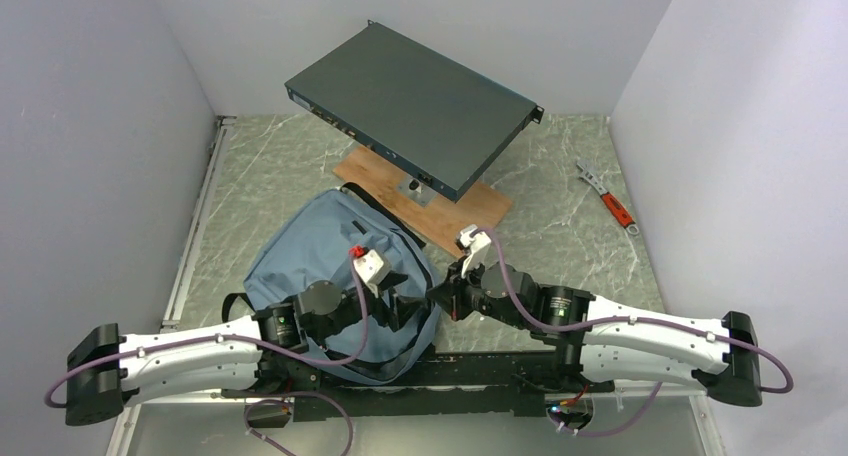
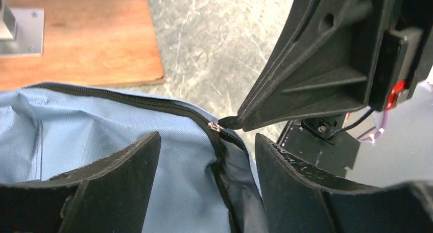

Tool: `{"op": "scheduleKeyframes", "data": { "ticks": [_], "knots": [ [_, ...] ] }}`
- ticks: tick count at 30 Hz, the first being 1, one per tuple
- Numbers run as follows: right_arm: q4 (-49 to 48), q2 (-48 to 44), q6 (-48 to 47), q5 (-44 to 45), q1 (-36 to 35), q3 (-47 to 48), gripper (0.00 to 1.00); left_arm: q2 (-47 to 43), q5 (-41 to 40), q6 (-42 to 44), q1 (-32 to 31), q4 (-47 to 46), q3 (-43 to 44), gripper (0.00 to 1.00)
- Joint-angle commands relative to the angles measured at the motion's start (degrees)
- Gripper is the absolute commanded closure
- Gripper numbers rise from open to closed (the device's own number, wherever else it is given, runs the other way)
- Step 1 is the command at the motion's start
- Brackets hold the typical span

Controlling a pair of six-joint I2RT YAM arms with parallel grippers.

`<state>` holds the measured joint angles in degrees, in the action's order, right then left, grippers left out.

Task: Pack the student bag
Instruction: Zip the student bag at the center of the board.

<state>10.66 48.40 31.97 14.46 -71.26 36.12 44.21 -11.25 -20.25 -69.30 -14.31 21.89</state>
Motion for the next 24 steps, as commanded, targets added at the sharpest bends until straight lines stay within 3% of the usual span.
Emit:
{"op": "scheduleKeyframes", "data": {
  "ticks": [1, 8, 17, 21, 24],
  "knots": [
    [0.9, -1.8, 7.1, 1.8, 0.1, 3.5, 1.00, 1.2, 2.6, 11.9, -0.2, -24.7, -6.4, 0.28],
    [0.5, -1.2, 6.7, 1.0, 0.1, 5.3, 1.00, 7.6, 6.2, 19.0, -0.4, -33.9, -7.0, 0.36],
    [-0.2, 0.1, 7.2, 0.8, 0.1, 6.5, 1.00, 12.2, 9.3, 19.5, -0.5, -37.0, -5.5, 0.47],
    [0.0, 1.1, 7.7, 0.5, 0.1, 6.5, 1.00, 12.9, 8.5, 19.5, -0.6, -38.7, -5.1, 0.61],
    [0.1, 1.9, 8.4, -0.1, 0.1, 6.7, 1.00, 13.4, 8.2, 19.5, -0.6, -39.2, -4.7, 0.85]
  ]
}}
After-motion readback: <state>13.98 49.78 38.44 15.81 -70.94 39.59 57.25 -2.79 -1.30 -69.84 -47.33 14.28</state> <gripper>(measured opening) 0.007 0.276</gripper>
